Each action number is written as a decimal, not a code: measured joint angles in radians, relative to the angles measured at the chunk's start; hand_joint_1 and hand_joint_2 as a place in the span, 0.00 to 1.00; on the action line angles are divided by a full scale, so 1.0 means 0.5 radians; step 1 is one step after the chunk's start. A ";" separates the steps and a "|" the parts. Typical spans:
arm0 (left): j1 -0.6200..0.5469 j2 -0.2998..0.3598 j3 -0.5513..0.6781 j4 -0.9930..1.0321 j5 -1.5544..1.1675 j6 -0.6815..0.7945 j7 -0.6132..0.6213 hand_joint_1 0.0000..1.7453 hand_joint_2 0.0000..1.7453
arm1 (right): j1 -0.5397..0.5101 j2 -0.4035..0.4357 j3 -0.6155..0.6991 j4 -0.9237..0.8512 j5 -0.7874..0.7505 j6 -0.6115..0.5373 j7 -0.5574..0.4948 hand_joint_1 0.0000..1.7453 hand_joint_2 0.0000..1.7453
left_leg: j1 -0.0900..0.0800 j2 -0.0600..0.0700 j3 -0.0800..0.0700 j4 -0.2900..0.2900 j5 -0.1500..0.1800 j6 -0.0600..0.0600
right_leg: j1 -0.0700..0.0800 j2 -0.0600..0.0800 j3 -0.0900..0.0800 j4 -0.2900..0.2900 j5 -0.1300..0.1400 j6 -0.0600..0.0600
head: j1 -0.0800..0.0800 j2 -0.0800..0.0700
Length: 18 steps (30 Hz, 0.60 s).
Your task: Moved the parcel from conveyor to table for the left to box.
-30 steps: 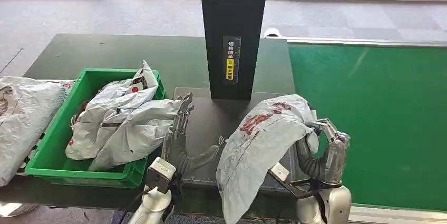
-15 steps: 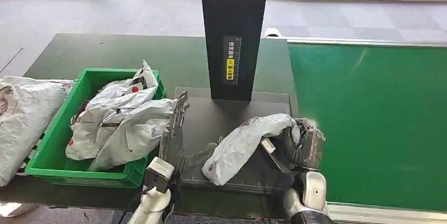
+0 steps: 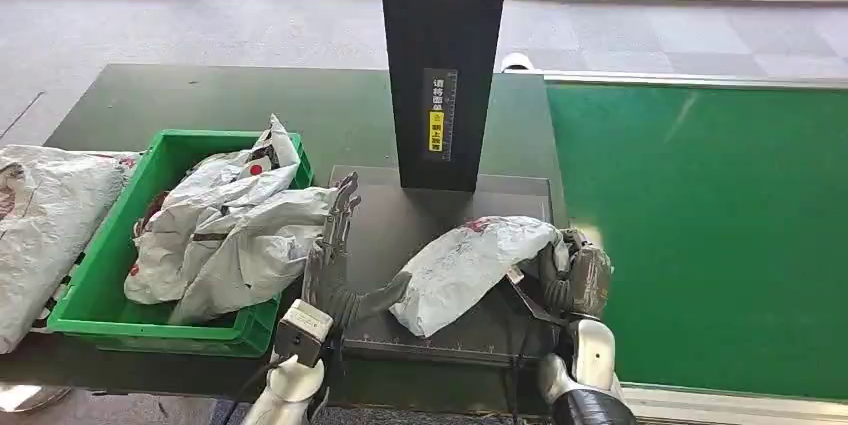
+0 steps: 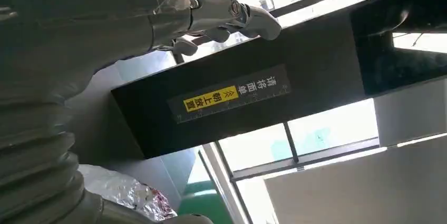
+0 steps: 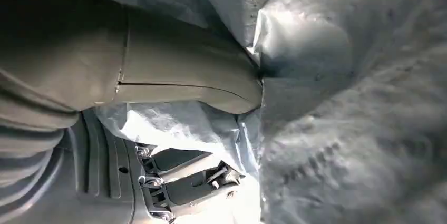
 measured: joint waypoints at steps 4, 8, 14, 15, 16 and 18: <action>0.000 0.000 0.000 0.000 0.000 -0.011 0.000 0.00 1.00 | -0.010 -0.003 -0.002 0.029 0.005 0.003 0.019 1.00 1.00 | 0.000 0.000 0.000 0.000 0.000 0.000 | 0.000 0.000 0.000 0.000 0.000 0.000 | 0.000 0.000; 0.000 0.000 0.000 0.000 -0.005 -0.034 0.000 0.00 1.00 | -0.015 -0.007 -0.002 0.056 0.020 0.018 0.059 0.00 1.00 | 0.000 0.000 0.000 0.000 0.000 0.000 | 0.000 0.000 0.000 0.000 0.000 0.000 | 0.000 0.000; 0.000 -0.001 0.000 0.000 -0.028 -0.048 0.000 0.00 1.00 | -0.035 -0.014 -0.002 0.108 0.027 0.129 0.098 0.00 0.00 | 0.000 0.000 0.001 0.000 0.000 0.000 | 0.000 0.001 0.000 0.000 0.000 0.000 | 0.000 0.000; 0.000 -0.001 0.000 0.000 -0.033 -0.048 0.000 0.00 1.00 | -0.035 -0.014 -0.002 0.111 -0.018 0.124 0.053 0.00 0.00 | 0.000 0.000 0.001 0.000 0.000 0.000 | 0.000 0.000 0.001 0.000 0.000 0.000 | 0.000 0.000; 0.000 -0.001 0.000 0.000 -0.039 -0.048 0.000 0.00 1.00 | -0.033 -0.014 -0.002 0.113 -0.076 0.104 -0.017 0.00 0.00 | 0.000 0.000 0.001 0.000 0.000 0.000 | 0.000 0.000 0.001 0.000 0.000 0.000 | 0.000 0.000; 0.002 0.000 0.000 -0.007 -0.041 -0.045 0.000 0.00 1.00 | -0.020 -0.014 -0.002 0.097 -0.163 0.073 -0.143 0.00 0.00 | 0.000 0.000 0.001 0.000 0.000 0.000 | 0.000 0.000 0.001 0.000 0.000 0.000 | 0.000 0.000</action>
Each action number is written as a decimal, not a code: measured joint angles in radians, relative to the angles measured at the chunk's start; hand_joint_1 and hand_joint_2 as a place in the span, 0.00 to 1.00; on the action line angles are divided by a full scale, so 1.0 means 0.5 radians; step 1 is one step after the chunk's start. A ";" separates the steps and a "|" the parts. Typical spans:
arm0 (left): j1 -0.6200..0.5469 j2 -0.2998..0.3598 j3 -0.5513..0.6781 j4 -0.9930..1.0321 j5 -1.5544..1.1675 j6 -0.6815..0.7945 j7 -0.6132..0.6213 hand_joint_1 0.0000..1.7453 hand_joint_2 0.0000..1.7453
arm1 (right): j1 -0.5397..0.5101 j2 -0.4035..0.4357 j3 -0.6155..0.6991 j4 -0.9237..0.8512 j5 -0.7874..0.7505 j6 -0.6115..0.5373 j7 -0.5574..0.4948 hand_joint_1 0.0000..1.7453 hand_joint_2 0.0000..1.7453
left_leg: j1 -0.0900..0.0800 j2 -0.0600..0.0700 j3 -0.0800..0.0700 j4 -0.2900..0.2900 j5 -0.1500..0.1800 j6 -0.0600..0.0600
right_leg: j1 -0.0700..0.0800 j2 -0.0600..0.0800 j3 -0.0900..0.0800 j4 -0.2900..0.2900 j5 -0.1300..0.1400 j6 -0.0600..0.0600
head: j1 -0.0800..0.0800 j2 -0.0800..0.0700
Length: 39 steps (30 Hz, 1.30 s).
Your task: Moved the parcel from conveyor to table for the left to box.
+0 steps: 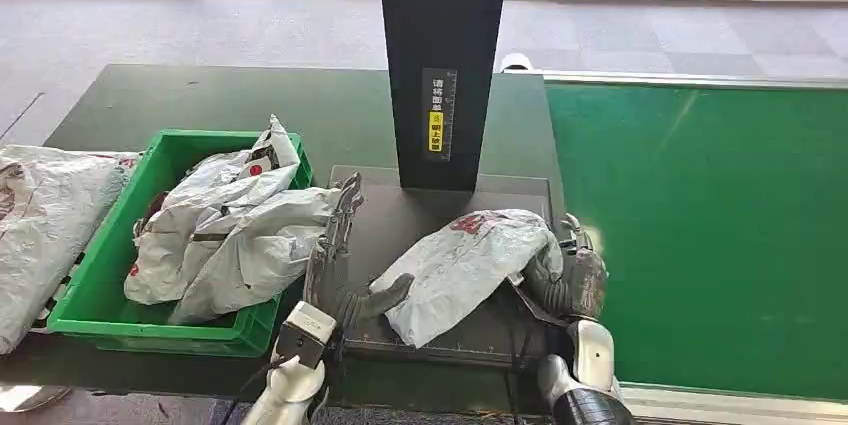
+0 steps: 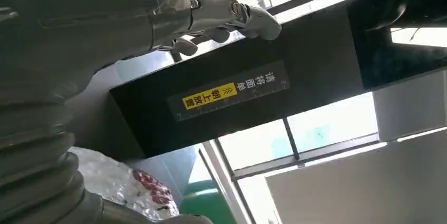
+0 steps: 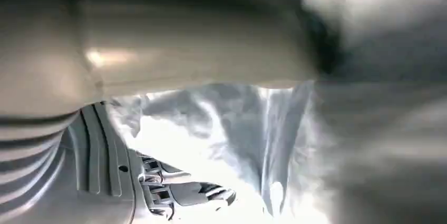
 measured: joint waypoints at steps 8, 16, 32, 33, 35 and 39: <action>0.001 0.002 0.000 -0.005 -0.241 0.063 0.000 0.00 1.00 | 0.059 -0.002 0.000 -0.099 -0.110 0.099 -0.103 0.00 0.00 | 0.000 0.000 -0.001 0.000 0.000 0.000 | 0.000 0.000 -0.001 0.000 0.000 0.000 | 0.000 0.000; -0.029 0.002 -0.060 0.191 -0.729 0.182 0.049 0.00 1.00 | 0.077 -0.002 0.009 -0.141 -0.216 0.237 -0.232 0.00 0.00 | 0.000 0.000 -0.001 0.000 0.000 0.000 | -0.001 0.000 -0.001 0.000 0.000 0.000 | 0.000 0.000; -0.151 0.001 -0.282 0.776 -1.404 0.230 0.387 0.00 1.00 | 0.161 -0.018 0.009 -0.283 -0.233 0.259 -0.222 0.00 0.00 | 0.000 0.000 -0.001 0.000 -0.001 0.000 | 0.000 0.002 -0.003 0.000 0.000 0.000 | 0.000 0.000; -0.153 0.001 -0.283 0.789 -1.414 0.226 0.402 0.00 1.00 | 0.163 -0.020 0.009 -0.285 -0.232 0.260 -0.222 0.00 0.00 | 0.000 0.001 -0.001 0.000 -0.001 0.000 | 0.000 0.002 -0.003 0.000 0.000 0.000 | 0.000 0.000; -0.157 0.001 -0.288 0.810 -1.434 0.217 0.420 1.00 1.00 | 0.164 -0.021 0.009 -0.288 -0.227 0.262 -0.220 0.00 0.00 | 0.000 0.001 -0.001 0.000 -0.001 0.000 | 0.000 0.002 -0.003 0.000 0.000 0.000 | 0.000 0.000; -0.172 0.001 -0.312 0.887 -1.604 0.208 0.661 1.00 1.00 | 0.155 -0.021 0.009 -0.291 -0.221 0.271 -0.220 0.00 0.00 | 0.000 0.001 -0.001 0.000 -0.001 0.000 | 0.000 0.002 -0.002 0.000 0.000 0.000 | 0.000 0.000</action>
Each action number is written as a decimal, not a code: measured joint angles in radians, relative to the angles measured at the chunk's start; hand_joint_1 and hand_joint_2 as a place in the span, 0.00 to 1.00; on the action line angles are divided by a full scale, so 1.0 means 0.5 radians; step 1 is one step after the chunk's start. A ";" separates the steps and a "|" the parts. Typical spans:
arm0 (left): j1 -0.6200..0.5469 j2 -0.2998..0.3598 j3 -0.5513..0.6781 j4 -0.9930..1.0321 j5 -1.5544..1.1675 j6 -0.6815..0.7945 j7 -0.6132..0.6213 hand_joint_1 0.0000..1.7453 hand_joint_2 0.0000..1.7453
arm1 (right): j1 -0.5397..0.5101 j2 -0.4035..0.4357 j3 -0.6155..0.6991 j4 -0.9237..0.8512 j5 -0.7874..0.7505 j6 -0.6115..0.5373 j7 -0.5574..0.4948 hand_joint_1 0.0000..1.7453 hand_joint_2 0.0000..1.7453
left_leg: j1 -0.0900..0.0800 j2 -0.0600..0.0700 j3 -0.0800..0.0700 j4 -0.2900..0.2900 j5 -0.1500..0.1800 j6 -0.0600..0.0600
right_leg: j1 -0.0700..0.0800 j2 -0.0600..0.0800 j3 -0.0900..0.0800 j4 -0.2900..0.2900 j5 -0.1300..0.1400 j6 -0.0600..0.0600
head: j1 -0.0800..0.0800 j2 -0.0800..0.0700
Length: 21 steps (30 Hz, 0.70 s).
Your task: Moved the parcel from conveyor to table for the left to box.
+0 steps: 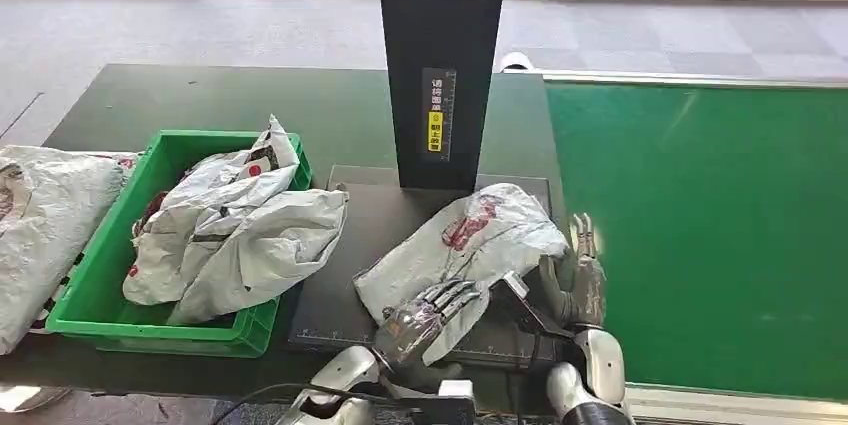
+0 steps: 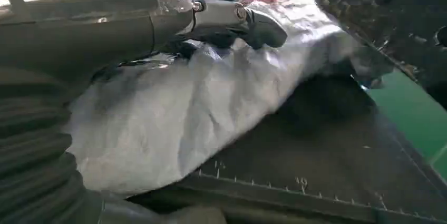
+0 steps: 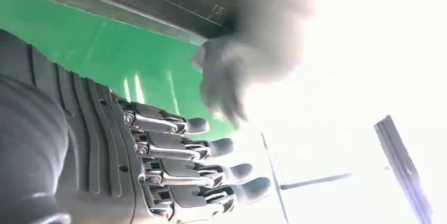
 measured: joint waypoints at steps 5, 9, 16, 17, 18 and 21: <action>-0.009 -0.003 -0.012 0.055 -0.092 0.023 0.076 1.00 1.00 | -0.010 0.000 0.000 -0.002 0.004 0.005 0.003 0.00 0.00 | 0.000 0.000 0.000 0.000 0.000 0.001 | 0.000 -0.002 0.002 0.000 0.000 0.001 | 0.000 0.000; -0.017 -0.003 -0.025 0.069 -0.102 0.039 0.115 1.00 1.00 | -0.013 0.000 0.001 -0.002 0.005 0.005 0.003 0.00 0.00 | 0.000 0.000 0.002 0.000 0.001 0.002 | -0.001 0.000 0.003 -0.001 0.003 0.003 | 0.000 0.000; -0.018 -0.003 -0.025 0.066 -0.247 0.184 0.289 1.00 1.00 | -0.002 0.000 0.001 -0.018 0.006 0.005 0.008 0.00 0.00 | 0.000 0.003 0.006 0.000 0.005 0.001 | 0.000 0.001 0.005 -0.001 0.009 0.001 | 0.000 0.000; -0.018 -0.003 -0.025 0.064 -0.253 0.193 0.296 1.00 1.00 | 0.000 0.000 0.001 -0.022 0.006 0.005 0.008 0.00 0.00 | 0.000 0.003 0.006 0.000 0.005 0.000 | 0.001 0.001 0.005 -0.001 0.009 0.001 | 0.000 0.000; -0.018 -0.003 -0.025 0.063 -0.259 0.195 0.299 1.00 1.00 | 0.000 0.000 0.001 -0.024 0.006 0.005 0.008 0.00 0.00 | 0.000 0.003 0.006 0.000 0.005 0.000 | 0.001 0.002 0.005 -0.001 0.008 0.001 | 0.000 0.000; -0.018 -0.003 -0.024 0.060 -0.274 0.204 0.318 1.00 1.00 | 0.003 0.000 0.001 -0.025 0.006 0.006 0.008 0.00 0.00 | 0.000 0.003 0.006 0.000 0.005 0.000 | 0.002 0.002 0.005 -0.001 0.007 0.000 | 0.000 0.000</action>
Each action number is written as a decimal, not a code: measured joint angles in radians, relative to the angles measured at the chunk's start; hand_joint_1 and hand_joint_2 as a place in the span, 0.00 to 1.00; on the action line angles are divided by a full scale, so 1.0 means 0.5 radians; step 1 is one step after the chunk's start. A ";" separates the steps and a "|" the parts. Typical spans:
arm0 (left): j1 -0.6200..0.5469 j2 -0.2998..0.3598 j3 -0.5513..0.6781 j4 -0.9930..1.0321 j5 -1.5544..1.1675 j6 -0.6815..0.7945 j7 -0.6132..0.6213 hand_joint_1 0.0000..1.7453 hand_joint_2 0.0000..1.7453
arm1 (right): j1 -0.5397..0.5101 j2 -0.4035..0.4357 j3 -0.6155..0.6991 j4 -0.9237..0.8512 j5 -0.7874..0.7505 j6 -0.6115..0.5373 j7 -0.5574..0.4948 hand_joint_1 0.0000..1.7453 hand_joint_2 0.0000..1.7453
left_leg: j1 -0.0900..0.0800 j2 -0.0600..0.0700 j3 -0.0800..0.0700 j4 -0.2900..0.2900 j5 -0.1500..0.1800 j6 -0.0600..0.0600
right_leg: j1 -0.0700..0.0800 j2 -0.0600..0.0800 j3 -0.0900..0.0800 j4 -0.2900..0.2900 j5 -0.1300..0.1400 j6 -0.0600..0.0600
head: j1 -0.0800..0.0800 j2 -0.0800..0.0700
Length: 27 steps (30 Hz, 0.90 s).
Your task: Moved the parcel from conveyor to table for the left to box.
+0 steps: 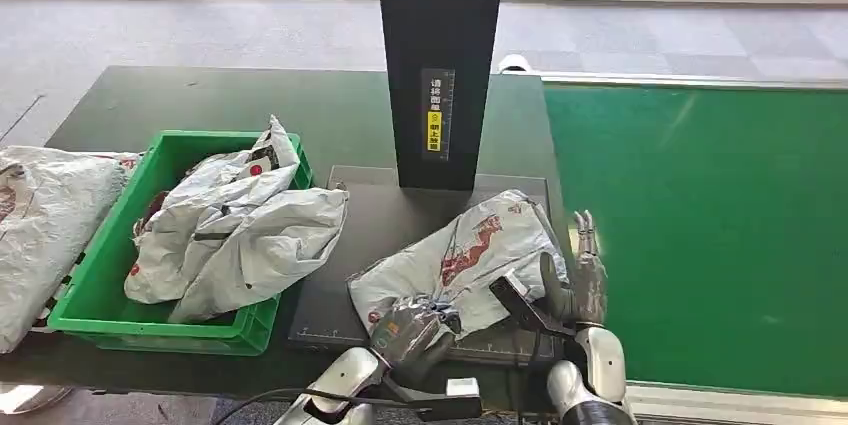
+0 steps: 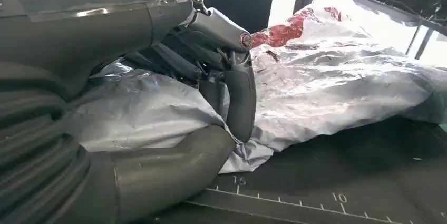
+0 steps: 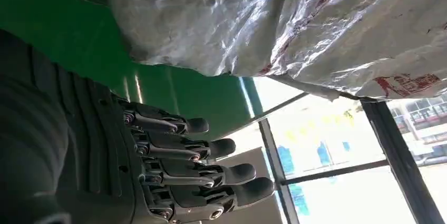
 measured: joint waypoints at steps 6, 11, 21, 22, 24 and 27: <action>0.007 0.002 0.032 -0.038 -0.150 0.091 0.116 1.00 1.00 | 0.023 0.000 0.000 -0.038 0.002 0.009 0.001 0.00 0.00 | 0.000 0.000 -0.001 0.000 0.000 0.000 | 0.000 0.000 -0.001 0.000 0.000 0.000 | 0.000 0.000; 0.014 0.004 0.106 -0.153 -0.285 0.240 0.203 1.00 1.00 | 0.075 0.000 0.000 -0.114 0.004 0.028 0.007 0.00 0.00 | 0.000 0.000 -0.003 0.000 0.000 0.000 | -0.001 0.000 -0.002 0.000 0.000 0.000 | 0.000 0.000; 0.128 -0.011 0.392 -0.970 -0.371 0.749 -0.165 1.00 1.00 | 0.148 0.000 -0.001 -0.214 -0.011 0.010 -0.044 0.00 0.00 | 0.000 0.001 -0.009 0.000 -0.001 -0.001 | -0.001 0.001 -0.009 0.001 -0.001 -0.001 | 0.000 0.000; 0.139 -0.015 0.437 -1.095 -0.354 0.750 -0.238 1.00 1.00 | 0.147 0.000 -0.001 -0.214 -0.016 0.002 -0.047 0.00 0.00 | 0.000 0.002 -0.009 0.000 -0.001 -0.001 | 0.000 0.002 -0.009 0.001 -0.001 -0.001 | 0.000 0.000; 0.153 -0.018 0.498 -1.284 -0.341 0.751 -0.282 1.00 1.00 | 0.142 0.001 0.000 -0.213 -0.017 -0.017 -0.048 0.00 0.00 | 0.000 0.002 -0.009 0.000 -0.001 -0.001 | 0.000 0.001 -0.009 0.001 -0.001 -0.001 | 0.000 0.000; 0.158 -0.018 0.519 -1.417 -0.343 0.751 -0.248 1.00 1.00 | 0.134 0.001 -0.001 -0.213 -0.026 -0.043 -0.047 0.00 0.00 | 0.000 0.002 -0.009 0.000 -0.001 -0.001 | -0.001 0.001 -0.009 0.001 -0.001 -0.001 | 0.000 0.000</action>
